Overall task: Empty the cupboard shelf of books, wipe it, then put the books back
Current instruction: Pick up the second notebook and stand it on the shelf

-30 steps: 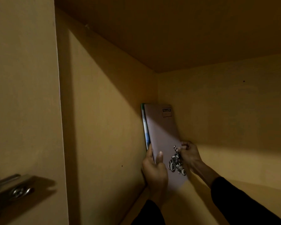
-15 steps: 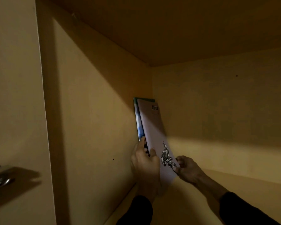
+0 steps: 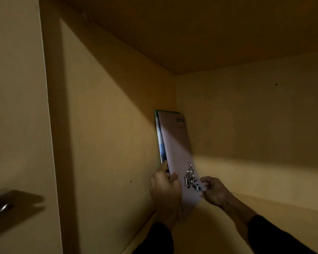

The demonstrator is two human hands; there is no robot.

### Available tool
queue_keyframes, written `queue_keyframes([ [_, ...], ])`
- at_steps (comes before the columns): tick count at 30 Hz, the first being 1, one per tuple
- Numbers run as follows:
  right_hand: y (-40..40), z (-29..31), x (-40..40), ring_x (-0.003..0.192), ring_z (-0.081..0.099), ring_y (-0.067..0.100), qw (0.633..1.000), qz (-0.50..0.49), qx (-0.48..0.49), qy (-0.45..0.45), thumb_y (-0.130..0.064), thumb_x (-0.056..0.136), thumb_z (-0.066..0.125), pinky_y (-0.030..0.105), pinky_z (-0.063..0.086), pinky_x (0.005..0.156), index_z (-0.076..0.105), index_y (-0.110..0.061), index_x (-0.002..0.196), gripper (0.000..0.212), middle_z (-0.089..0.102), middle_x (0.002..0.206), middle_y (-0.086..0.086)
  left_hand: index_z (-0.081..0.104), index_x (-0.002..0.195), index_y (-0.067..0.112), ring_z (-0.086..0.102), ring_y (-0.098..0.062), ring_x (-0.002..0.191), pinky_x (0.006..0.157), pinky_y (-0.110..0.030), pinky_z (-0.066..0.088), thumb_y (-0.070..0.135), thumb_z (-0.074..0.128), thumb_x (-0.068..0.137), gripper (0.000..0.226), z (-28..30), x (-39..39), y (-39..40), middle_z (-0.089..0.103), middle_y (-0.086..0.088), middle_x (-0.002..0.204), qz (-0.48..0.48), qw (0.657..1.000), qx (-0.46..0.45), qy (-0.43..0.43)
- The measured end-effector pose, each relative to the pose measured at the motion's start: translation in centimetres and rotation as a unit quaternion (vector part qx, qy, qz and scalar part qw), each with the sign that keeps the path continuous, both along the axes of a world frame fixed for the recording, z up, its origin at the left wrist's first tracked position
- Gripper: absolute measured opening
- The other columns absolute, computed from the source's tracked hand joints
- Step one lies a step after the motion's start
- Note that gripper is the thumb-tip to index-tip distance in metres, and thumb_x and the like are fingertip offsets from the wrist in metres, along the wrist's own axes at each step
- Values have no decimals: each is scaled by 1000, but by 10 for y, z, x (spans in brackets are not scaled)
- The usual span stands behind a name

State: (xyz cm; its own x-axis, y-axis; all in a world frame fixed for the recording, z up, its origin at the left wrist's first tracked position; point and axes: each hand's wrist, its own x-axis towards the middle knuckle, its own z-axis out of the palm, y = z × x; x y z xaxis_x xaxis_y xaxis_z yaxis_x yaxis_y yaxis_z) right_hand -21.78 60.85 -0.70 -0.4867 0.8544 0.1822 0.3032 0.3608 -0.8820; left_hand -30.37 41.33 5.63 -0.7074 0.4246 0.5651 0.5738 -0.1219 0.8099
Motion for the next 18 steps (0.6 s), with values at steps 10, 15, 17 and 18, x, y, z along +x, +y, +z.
queue_keyframes([
  [10, 16, -1, -29, 73, 58, 26, 989, -56, -70, 114, 21, 81, 56, 36, 47, 65, 61, 6, 88, 18, 62, 81, 18, 71, 103, 25, 67, -22, 80, 64, -35, 51, 9, 72, 77, 30, -5, -3, 7, 72, 7, 81, 30, 996, 76, -32],
  [15, 22, -4, -39, 77, 63, 30, 990, -51, -56, 119, 18, 84, 53, 44, 54, 75, 63, 0, 87, 21, 67, 87, 22, 71, 100, 28, 69, -20, 76, 64, -37, 55, 14, 73, 77, 27, -6, -4, 9, 73, 4, 82, 31, 994, 99, -43],
  [17, 21, -6, -42, 79, 63, 31, 991, -51, -48, 117, 18, 83, 50, 48, 54, 81, 64, -1, 86, 24, 68, 87, 21, 71, 102, 28, 70, -20, 77, 65, -39, 56, 16, 73, 77, 28, -8, -5, 9, 74, 3, 85, 31, 993, 101, -45],
  [18, 21, -7, -43, 80, 64, 32, 991, -50, -42, 116, 18, 83, 50, 49, 54, 82, 65, -1, 85, 25, 69, 86, 21, 71, 101, 29, 70, -20, 77, 65, -40, 56, 17, 74, 77, 27, -8, -6, 9, 74, 2, 84, 32, 994, 99, -43],
])
